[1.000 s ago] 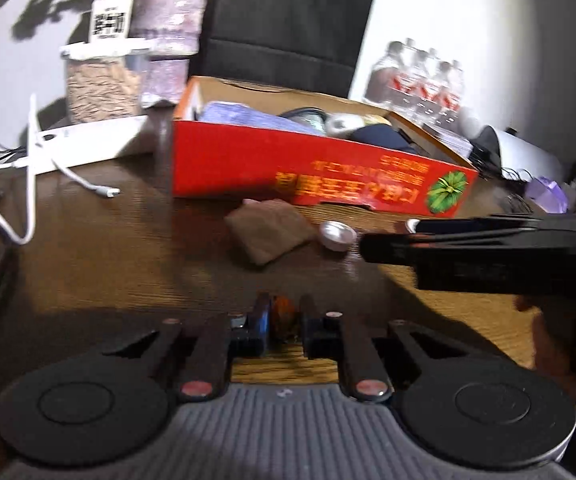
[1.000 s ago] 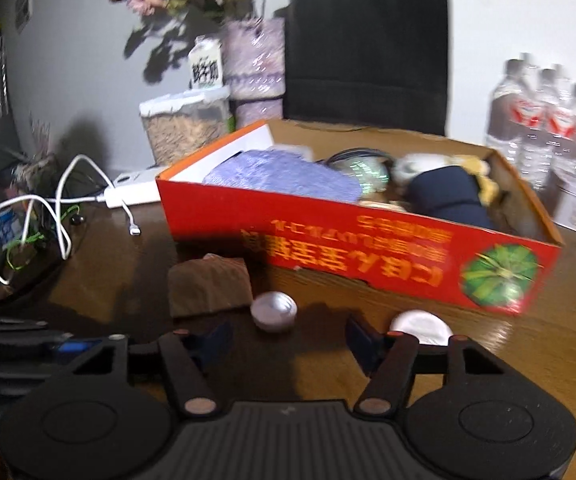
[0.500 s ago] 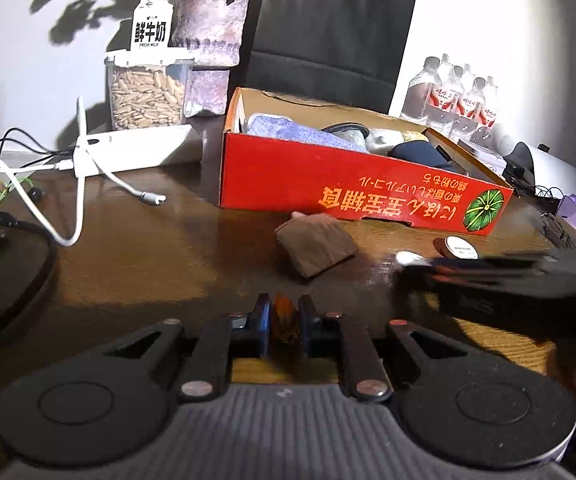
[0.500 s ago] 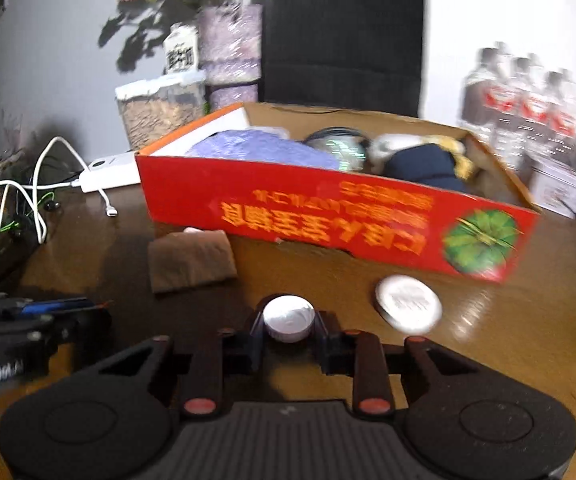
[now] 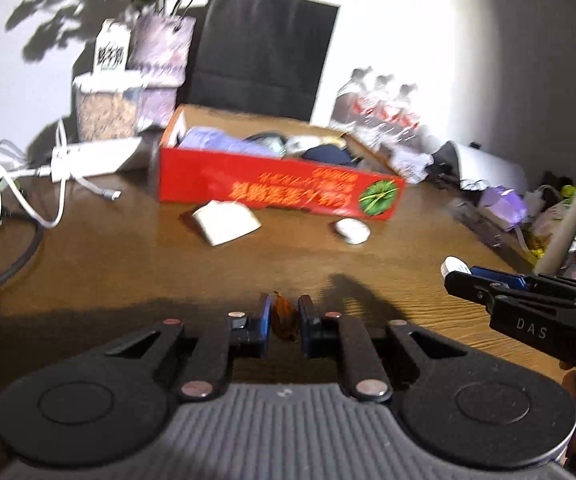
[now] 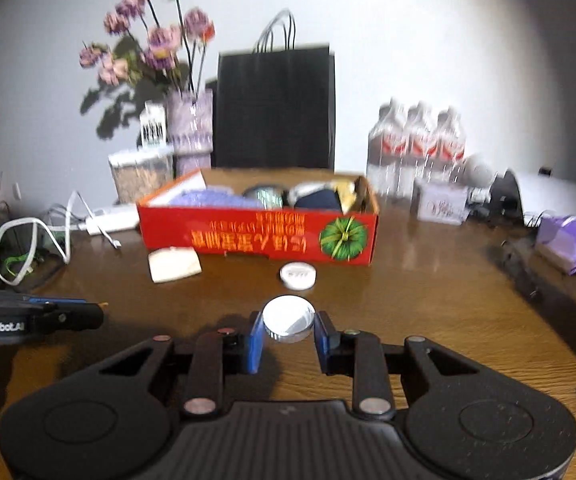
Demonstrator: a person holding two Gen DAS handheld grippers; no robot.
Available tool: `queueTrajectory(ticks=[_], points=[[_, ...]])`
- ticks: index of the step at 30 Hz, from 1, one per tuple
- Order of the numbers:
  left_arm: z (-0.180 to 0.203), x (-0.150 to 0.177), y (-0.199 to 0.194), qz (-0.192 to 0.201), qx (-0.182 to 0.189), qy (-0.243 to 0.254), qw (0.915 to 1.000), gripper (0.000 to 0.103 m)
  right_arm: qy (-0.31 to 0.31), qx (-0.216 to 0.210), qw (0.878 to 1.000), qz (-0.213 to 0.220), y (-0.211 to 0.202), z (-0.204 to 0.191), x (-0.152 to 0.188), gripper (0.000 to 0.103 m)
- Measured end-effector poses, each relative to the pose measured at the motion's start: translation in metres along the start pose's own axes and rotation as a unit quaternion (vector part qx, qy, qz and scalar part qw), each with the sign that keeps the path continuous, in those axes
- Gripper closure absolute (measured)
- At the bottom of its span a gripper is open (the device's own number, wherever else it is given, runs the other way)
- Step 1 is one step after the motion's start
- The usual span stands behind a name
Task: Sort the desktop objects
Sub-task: 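Grasp the small orange nut with the left tool while the right tool grasps a white round lid, then carry the nut and lid into the cardboard box and open both tools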
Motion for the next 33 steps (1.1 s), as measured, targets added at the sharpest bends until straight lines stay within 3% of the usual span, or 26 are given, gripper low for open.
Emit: queueTrajectory(ticks=[4, 8, 13, 24, 28, 33], points=[[0.018, -0.004, -0.012, 0.022, -0.008, 0.035, 0.9991, 0.088, -0.003, -0.005, 1.0, -0.009, -0.006, 0.001, 0.006, 0.077], [0.027, -0.004, -0.021, 0.031, 0.01, 0.035, 0.9989, 0.088, -0.004, -0.02, 1.0, 0.008, -0.02, -0.001, 0.003, 0.077], [0.028, -0.006, -0.023, 0.032, 0.001, 0.041, 0.9987, 0.088, -0.002, -0.028, 0.999, 0.015, -0.027, -0.003, 0.002, 0.077], [0.019, -0.019, -0.008, 0.026, 0.004, 0.045, 0.9986, 0.088, 0.011, -0.037, 0.999, -0.002, 0.004, 0.004, -0.005, 0.077], [0.004, -0.041, 0.012, 0.027, -0.002, 0.047, 0.9985, 0.088, 0.019, -0.05, 0.999, -0.006, 0.027, 0.009, -0.032, 0.077], [-0.024, -0.104, 0.056, 0.041, -0.01, 0.063, 0.9971, 0.088, 0.016, -0.077, 0.997, -0.018, 0.085, 0.011, -0.087, 0.077]])
Point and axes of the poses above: each gripper's, at about its wrist camera, not at the fingertips, and y roughly the way its jaws point, z to its right, x to its underside, the point moved 6 cm from there along y, roughly the way its jaws point, and after that the axes turned 8 degrees about y, right-handed, at the moved point
